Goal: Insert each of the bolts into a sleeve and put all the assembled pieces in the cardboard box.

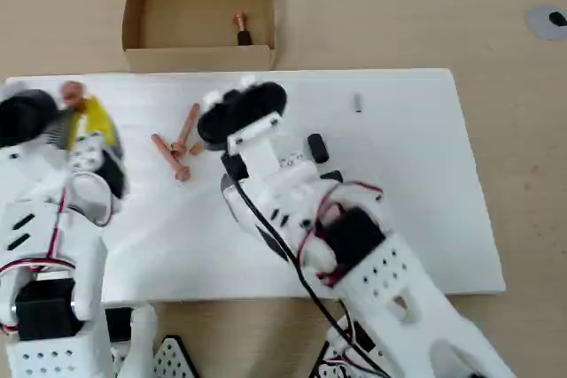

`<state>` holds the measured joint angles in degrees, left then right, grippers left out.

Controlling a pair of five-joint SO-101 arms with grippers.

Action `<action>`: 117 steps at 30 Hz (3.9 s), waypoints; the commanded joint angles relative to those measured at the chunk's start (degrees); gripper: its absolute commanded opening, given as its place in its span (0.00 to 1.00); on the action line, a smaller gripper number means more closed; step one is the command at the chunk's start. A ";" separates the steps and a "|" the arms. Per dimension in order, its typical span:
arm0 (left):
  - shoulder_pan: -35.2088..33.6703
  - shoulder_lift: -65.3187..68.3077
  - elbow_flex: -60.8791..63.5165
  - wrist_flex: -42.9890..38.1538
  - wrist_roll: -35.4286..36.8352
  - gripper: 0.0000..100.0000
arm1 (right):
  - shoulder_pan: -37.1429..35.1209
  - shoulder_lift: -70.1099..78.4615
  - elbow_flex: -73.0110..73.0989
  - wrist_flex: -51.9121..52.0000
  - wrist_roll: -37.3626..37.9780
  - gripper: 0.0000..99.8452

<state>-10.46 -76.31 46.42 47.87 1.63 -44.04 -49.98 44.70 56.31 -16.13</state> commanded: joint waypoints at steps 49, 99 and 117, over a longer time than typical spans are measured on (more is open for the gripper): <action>29.98 -19.74 -0.97 16.09 6.95 0.01 | -10.42 -63.69 51.82 -31.12 15.12 0.01; 35.60 -19.65 6.51 12.75 4.13 0.01 | -10.15 -63.69 51.74 -37.98 10.90 0.01; 31.74 -19.65 6.15 15.47 -1.32 0.01 | -10.07 -63.69 51.56 -39.65 10.73 0.01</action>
<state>22.59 -96.18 53.27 63.43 1.19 -55.21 -103.34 96.75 19.30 -5.05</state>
